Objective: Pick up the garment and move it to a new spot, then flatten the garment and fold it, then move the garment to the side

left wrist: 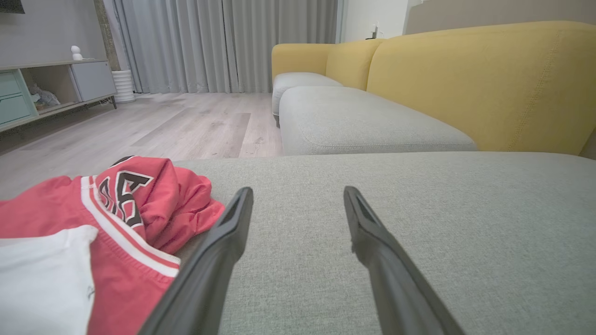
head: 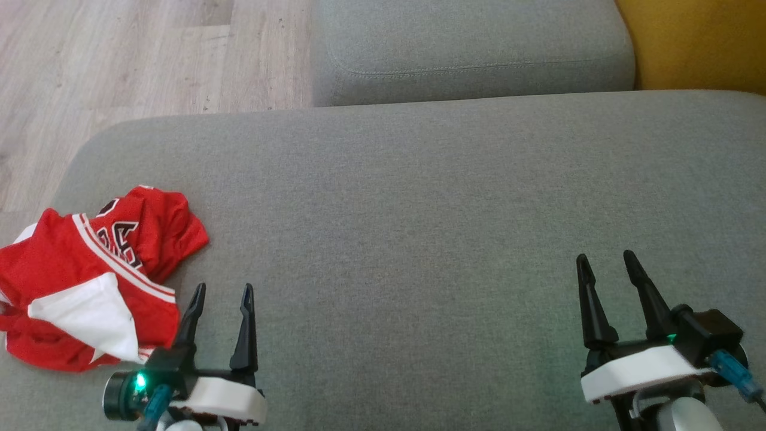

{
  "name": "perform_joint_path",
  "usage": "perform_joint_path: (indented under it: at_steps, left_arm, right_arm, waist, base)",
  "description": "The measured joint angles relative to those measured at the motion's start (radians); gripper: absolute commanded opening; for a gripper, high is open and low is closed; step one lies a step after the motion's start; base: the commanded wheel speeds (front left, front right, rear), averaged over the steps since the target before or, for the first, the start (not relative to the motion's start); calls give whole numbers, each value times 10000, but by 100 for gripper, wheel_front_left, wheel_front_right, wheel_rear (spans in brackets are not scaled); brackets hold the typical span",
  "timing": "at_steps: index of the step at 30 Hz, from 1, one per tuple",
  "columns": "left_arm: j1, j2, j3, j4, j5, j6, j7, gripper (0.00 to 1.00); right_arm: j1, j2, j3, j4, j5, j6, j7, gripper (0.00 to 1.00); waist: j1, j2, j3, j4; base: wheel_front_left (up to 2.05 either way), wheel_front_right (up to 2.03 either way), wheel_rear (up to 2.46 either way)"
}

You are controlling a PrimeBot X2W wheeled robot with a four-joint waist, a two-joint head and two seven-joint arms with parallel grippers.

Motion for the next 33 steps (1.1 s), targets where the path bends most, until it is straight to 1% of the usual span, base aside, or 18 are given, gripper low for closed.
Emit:
perform_joint_path:
  at_steps: [7,8,13,15,21,29,31,32,33]
  left_arm:
    - [-1,-61,163,69,12,-21,0,100]
    - [-4,-82,169,98,69,-96,0,100]
    - [-19,-136,232,219,98,-105,0,100]
    - [-38,-171,301,240,100,-98,0,100]
    - [-75,-201,583,198,102,-63,-10,100]
    - [-97,-211,999,40,186,-4,-12,100]
    - [-96,-190,1160,4,186,-4,-10,100]
    - [-96,-190,1160,4,186,-4,-10,100]
    - [-95,-161,1208,-19,188,-2,-10,100]
  right_arm:
    - [2,12,-10,2,-10,0,2,100]
    - [21,13,-33,2,-17,0,15,100]
    - [173,15,-54,-58,-94,0,61,100]
    - [176,17,-38,-268,-102,0,77,100]
    - [177,27,56,-431,-102,0,199,100]
    - [168,38,105,-706,-104,0,326,100]
    - [166,42,148,-738,-105,0,328,100]
    - [166,42,148,-738,-105,0,328,100]
    - [165,42,171,-754,-105,0,351,100]
  waist:
    - [0,0,25,53]
    - [0,0,33,112]
    - [0,0,41,461]
    - [0,0,43,982]
    - [0,0,44,2048]
    - [0,0,38,3667]
    - [0,0,39,4030]
    - [0,0,39,4030]
    - [0,0,38,4201]
  base:
    - [0,0,0]
    - [0,0,0]
    - [0,0,0]
    - [0,0,0]
    - [0,0,0]
    - [0,0,0]
    - [0,0,0]
    - [0,0,0]
    - [0,0,0]
